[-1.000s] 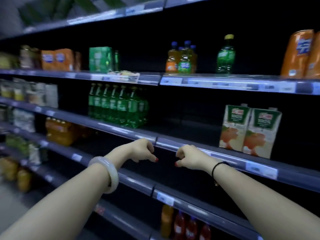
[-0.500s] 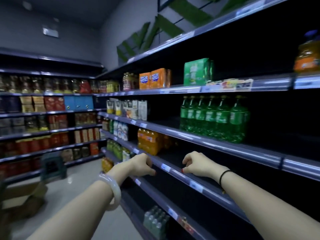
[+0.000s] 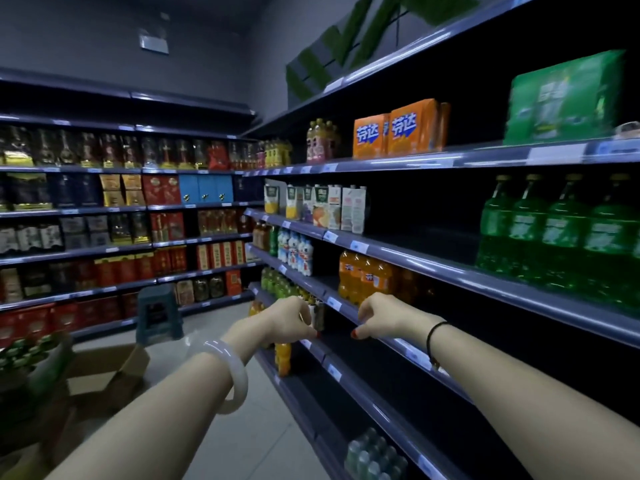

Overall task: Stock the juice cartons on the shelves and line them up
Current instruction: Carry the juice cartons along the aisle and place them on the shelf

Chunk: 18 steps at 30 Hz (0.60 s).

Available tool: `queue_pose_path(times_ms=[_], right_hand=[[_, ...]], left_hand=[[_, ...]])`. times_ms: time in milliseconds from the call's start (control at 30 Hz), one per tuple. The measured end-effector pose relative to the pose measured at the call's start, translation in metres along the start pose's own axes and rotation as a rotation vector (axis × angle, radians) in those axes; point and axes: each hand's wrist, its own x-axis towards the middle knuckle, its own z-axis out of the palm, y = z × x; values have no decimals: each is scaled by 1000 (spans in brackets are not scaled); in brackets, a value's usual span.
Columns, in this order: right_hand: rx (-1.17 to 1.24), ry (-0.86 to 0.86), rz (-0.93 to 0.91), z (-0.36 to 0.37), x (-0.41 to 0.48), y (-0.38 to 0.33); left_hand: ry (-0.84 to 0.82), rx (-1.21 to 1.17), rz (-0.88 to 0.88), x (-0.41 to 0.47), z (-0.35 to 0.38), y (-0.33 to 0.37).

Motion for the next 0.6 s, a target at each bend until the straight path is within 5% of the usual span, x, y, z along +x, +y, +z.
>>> queue_pose_path(times_ms=[600], right_hand=[[-33, 52, -56, 16, 398, -71]], left_hand=[[49, -57, -10, 301, -136, -203]])
